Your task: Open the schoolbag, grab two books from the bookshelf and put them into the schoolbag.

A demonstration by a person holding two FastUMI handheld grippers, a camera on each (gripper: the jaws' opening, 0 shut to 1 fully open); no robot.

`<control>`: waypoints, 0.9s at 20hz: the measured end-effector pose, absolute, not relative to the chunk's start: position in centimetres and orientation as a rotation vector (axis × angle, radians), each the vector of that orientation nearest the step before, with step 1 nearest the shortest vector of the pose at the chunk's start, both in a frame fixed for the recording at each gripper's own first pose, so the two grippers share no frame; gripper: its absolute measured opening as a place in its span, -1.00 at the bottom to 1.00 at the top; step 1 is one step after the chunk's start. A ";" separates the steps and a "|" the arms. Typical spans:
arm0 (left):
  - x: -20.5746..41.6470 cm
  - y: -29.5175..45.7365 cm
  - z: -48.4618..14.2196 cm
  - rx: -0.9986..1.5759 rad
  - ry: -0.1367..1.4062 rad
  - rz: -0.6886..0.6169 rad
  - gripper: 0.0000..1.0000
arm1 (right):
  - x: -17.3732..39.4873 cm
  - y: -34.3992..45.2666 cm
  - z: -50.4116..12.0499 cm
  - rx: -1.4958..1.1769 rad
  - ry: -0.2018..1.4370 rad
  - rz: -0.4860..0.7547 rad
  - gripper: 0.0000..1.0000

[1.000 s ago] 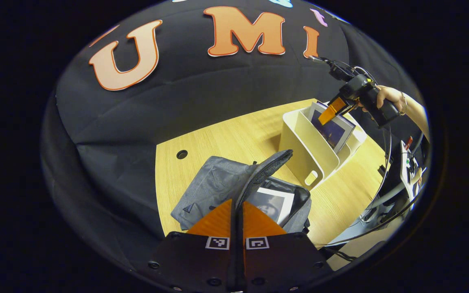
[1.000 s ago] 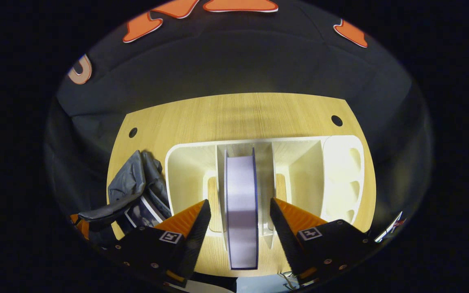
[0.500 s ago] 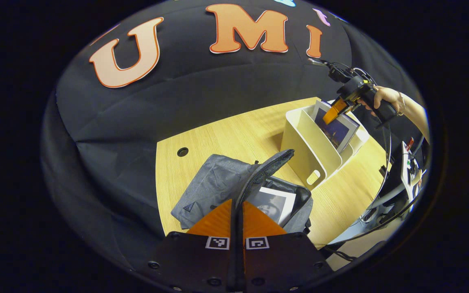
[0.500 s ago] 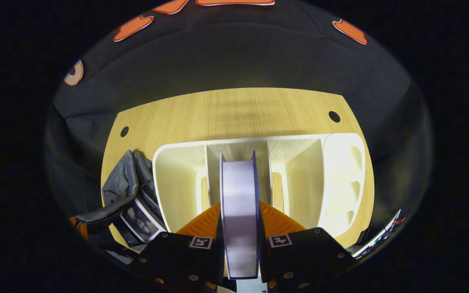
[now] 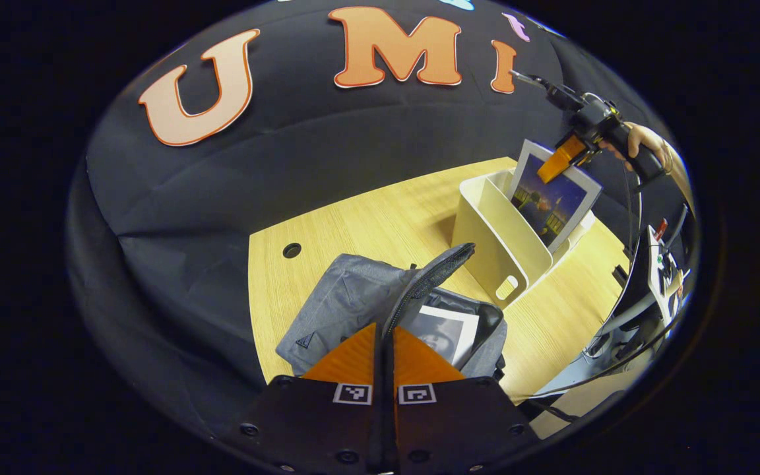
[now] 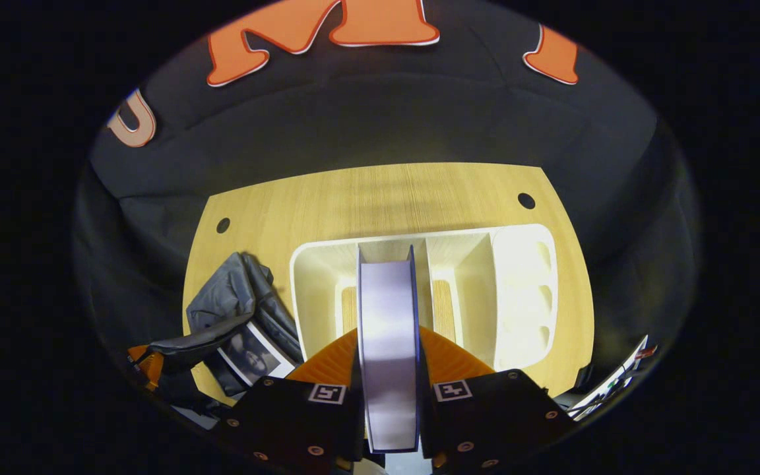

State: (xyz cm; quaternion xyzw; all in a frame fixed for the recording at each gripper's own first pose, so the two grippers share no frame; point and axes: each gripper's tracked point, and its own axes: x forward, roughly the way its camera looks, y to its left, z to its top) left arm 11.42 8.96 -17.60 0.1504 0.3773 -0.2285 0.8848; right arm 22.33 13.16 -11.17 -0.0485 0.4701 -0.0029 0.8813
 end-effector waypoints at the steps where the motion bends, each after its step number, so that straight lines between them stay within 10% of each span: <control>1: 11.5 8.9 -17.5 0.310 0.782 -0.483 -0.99 | 21.8 13.3 -9.9 -0.094 0.961 -0.005 -0.33; 10: 12.2 9.3 -17.6 0.325 0.778 -0.533 -0.99 | 13.7 15.6 -0.9 0.122 0.835 0.048 -0.32; 18: 12.7 9.7 -17.3 0.343 0.772 -0.585 -0.99 | 6.1 20.0 -6.4 0.568 0.787 0.165 -0.34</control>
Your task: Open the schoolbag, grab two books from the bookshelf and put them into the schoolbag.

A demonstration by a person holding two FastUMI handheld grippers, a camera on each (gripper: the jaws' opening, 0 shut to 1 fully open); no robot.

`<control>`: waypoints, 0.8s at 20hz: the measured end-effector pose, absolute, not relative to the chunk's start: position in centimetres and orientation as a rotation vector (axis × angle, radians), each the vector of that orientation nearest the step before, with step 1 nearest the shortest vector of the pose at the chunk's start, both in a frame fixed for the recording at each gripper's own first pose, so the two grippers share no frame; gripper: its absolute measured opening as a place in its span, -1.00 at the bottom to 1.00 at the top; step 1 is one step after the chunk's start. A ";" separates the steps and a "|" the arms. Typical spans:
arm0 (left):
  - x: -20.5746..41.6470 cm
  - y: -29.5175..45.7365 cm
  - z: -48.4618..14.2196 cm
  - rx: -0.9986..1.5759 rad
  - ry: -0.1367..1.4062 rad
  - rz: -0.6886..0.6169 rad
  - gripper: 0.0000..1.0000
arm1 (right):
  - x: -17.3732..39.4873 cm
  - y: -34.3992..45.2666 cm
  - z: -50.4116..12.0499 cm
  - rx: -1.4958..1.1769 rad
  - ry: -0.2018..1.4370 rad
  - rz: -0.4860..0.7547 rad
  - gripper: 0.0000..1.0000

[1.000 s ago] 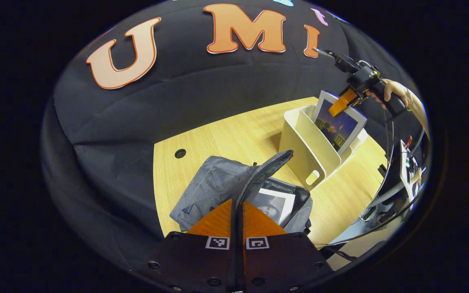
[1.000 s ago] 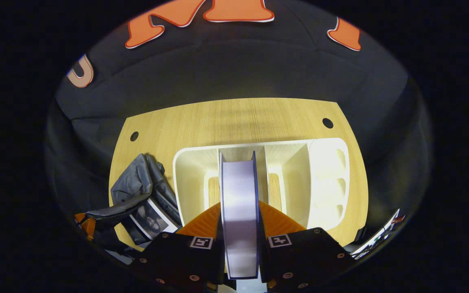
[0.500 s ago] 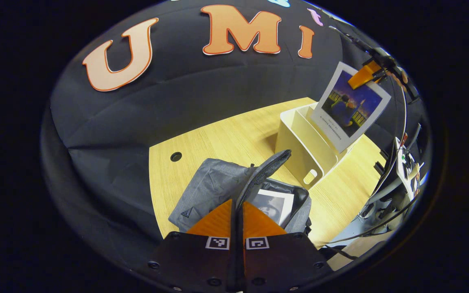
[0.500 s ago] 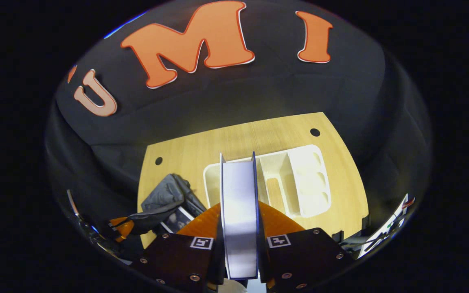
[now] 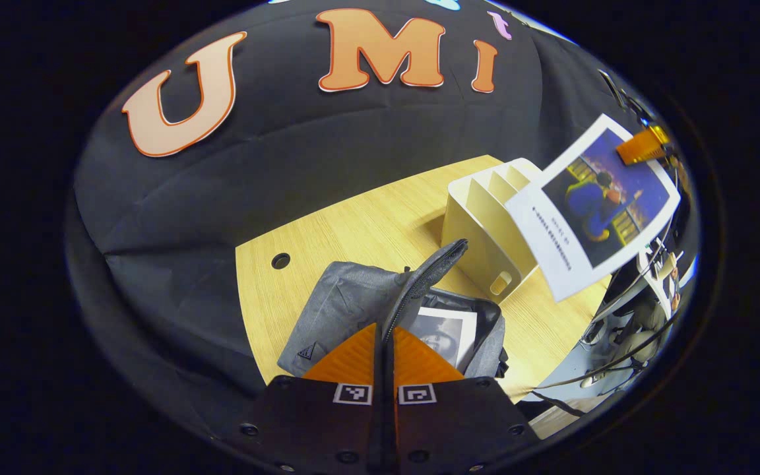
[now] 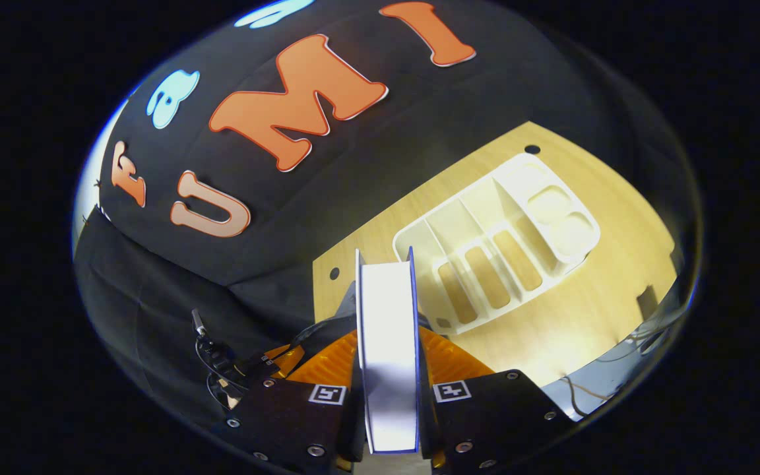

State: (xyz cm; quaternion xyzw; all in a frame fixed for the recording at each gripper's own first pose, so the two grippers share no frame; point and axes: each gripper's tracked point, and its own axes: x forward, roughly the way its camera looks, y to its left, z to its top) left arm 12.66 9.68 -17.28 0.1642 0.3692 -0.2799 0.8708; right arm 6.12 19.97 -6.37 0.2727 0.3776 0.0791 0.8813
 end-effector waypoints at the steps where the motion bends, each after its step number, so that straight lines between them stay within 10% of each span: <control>1: 12.7 9.7 -17.1 0.345 0.769 -0.589 -0.99 | 5.5 20.6 -7.9 0.632 0.777 0.179 -0.34; 16: 12.9 9.5 -14.6 0.423 0.714 -0.624 -0.99 | 8.1 30.6 -26.9 1.172 0.784 0.181 -0.34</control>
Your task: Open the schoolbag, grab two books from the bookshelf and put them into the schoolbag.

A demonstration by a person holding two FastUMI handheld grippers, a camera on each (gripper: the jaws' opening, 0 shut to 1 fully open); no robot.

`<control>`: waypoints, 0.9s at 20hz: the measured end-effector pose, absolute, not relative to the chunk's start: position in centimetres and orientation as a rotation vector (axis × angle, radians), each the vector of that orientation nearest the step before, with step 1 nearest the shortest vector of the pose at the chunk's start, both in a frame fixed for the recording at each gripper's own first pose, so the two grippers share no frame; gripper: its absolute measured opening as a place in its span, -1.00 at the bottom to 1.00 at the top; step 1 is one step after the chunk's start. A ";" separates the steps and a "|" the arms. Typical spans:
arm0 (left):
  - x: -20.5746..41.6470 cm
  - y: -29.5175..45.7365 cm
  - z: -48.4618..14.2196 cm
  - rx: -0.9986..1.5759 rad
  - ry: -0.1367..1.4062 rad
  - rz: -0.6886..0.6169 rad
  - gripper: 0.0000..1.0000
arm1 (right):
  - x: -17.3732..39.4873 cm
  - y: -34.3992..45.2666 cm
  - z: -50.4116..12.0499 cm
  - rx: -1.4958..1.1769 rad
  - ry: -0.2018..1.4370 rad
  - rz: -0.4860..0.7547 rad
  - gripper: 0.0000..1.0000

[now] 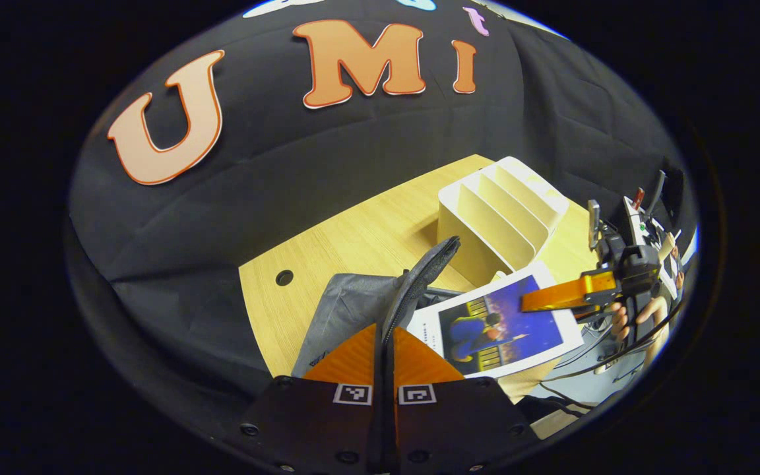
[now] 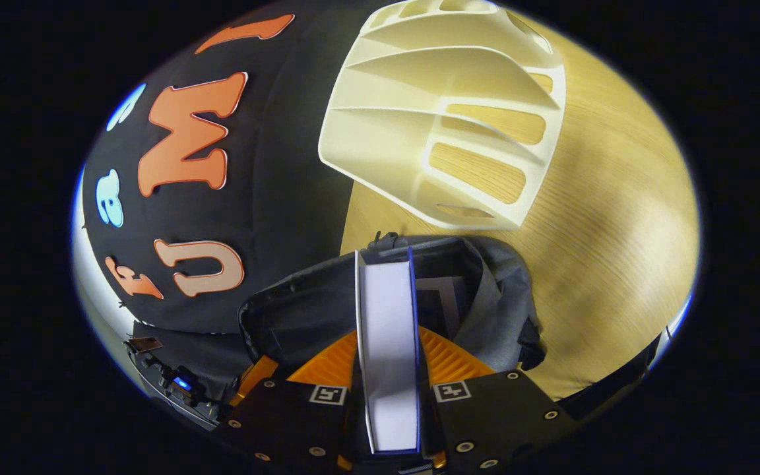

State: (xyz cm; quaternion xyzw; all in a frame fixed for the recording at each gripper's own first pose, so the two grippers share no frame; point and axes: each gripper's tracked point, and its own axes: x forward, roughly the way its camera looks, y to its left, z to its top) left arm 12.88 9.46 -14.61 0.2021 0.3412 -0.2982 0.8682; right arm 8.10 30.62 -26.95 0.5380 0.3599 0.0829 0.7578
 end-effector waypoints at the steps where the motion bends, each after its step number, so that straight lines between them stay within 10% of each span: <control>1: 12.9 9.3 -14.4 0.420 0.713 -0.626 -0.99 | 8.3 31.4 -27.1 1.187 0.773 0.179 -0.34; 15: 11.9 7.8 -12.7 0.444 0.657 -0.695 -0.99 | 13.8 39.0 -31.6 1.103 0.674 0.027 -0.28; 18: 12.1 8.7 -13.2 0.445 0.666 -0.683 -0.99 | 13.8 38.6 -33.4 1.038 0.739 -0.040 0.04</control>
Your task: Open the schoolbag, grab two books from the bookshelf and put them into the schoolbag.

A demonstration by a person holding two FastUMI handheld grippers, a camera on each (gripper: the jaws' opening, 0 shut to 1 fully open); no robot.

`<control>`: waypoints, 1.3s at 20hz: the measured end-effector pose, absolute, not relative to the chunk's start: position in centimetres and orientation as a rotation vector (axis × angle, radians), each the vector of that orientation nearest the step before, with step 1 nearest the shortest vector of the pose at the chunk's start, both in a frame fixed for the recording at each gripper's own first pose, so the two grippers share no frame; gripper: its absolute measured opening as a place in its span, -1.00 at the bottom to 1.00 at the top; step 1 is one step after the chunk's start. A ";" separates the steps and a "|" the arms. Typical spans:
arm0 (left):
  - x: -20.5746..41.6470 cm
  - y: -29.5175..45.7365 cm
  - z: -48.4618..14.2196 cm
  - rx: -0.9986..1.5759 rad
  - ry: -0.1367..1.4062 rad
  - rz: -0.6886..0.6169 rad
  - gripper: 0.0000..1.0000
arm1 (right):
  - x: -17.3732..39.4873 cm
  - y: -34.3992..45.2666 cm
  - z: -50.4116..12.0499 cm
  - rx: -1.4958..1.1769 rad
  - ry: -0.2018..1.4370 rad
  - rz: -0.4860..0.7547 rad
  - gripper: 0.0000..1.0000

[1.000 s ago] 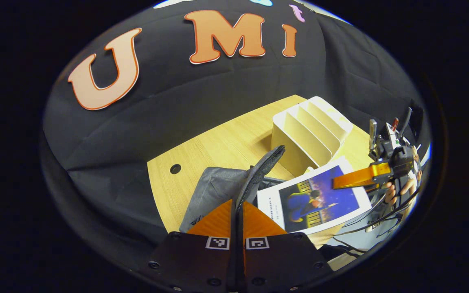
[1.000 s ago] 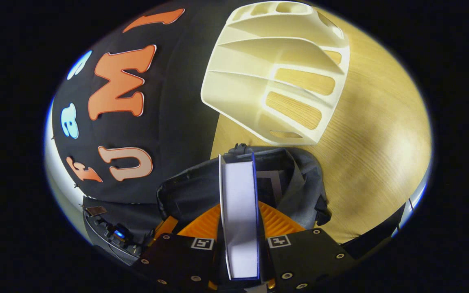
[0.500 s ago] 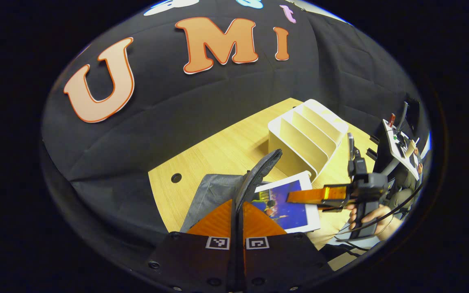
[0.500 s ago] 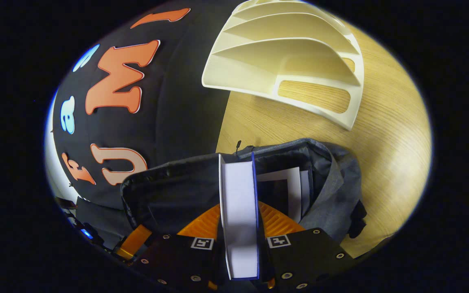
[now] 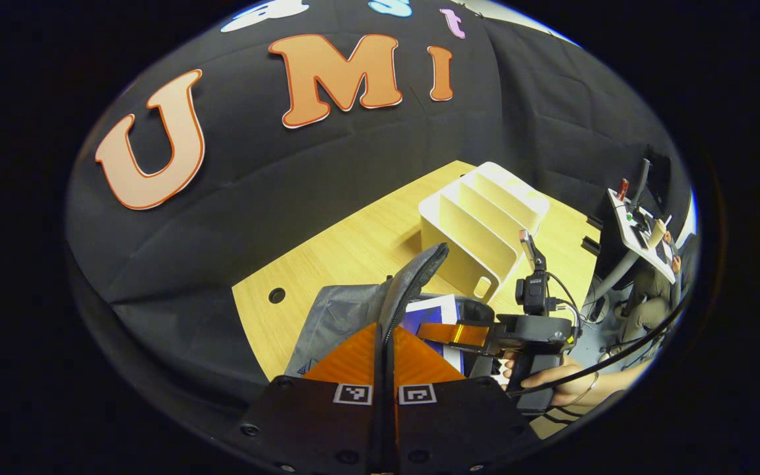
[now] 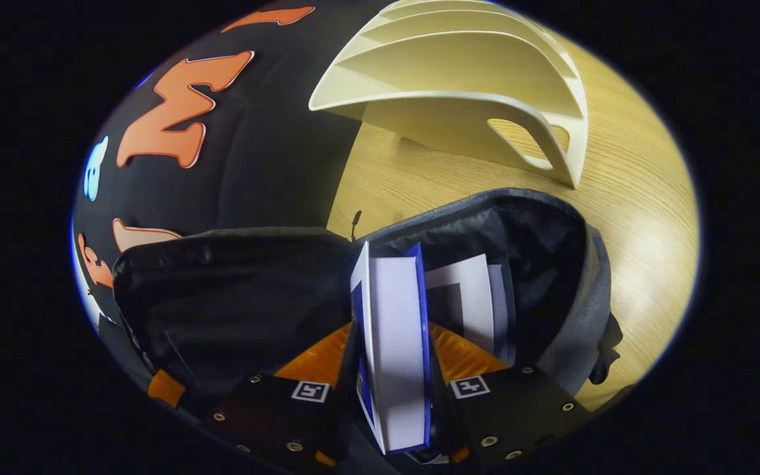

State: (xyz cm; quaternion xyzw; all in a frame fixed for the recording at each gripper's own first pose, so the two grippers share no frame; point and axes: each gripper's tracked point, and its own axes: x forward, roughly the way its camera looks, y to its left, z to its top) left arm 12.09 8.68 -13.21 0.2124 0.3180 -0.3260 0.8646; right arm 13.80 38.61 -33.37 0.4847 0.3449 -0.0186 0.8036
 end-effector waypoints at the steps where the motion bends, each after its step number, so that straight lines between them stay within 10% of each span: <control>1: 12.2 9.1 -13.5 0.445 0.673 -0.673 -0.99 | 13.7 38.3 -34.1 0.998 0.770 -0.071 0.12; 3: 12.2 9.3 -13.9 0.421 0.684 -0.670 -0.99 | 12.6 38.4 -35.0 0.968 0.839 -0.085 0.72; 4: 12.2 9.4 -14.0 0.411 0.686 -0.669 -0.99 | 12.3 38.6 -34.8 0.979 0.851 -0.074 0.56; 7: 12.1 10.3 -14.5 0.395 0.693 -0.653 -0.99 | 11.4 38.3 -33.7 0.970 0.872 -0.064 0.95; 16: 8.6 8.7 -17.9 0.363 0.774 -0.676 -0.84 | 7.3 30.2 -30.4 0.768 0.888 -0.066 0.97; 19: 7.2 8.2 -19.7 0.299 0.794 -0.664 0.07 | 6.2 26.9 -30.3 0.676 0.920 -0.061 0.97; 21: 6.1 7.4 -20.7 0.248 0.823 -0.637 0.22 | 5.7 24.8 -30.1 0.627 0.940 -0.056 0.97; 24: 4.5 6.3 -22.4 0.179 0.857 -0.555 1.00 | 5.0 21.3 -29.4 0.552 0.967 -0.036 0.97; 26: 3.8 4.8 -22.9 0.136 0.836 -0.504 1.00 | 4.9 18.6 -28.1 0.474 0.964 -0.017 0.97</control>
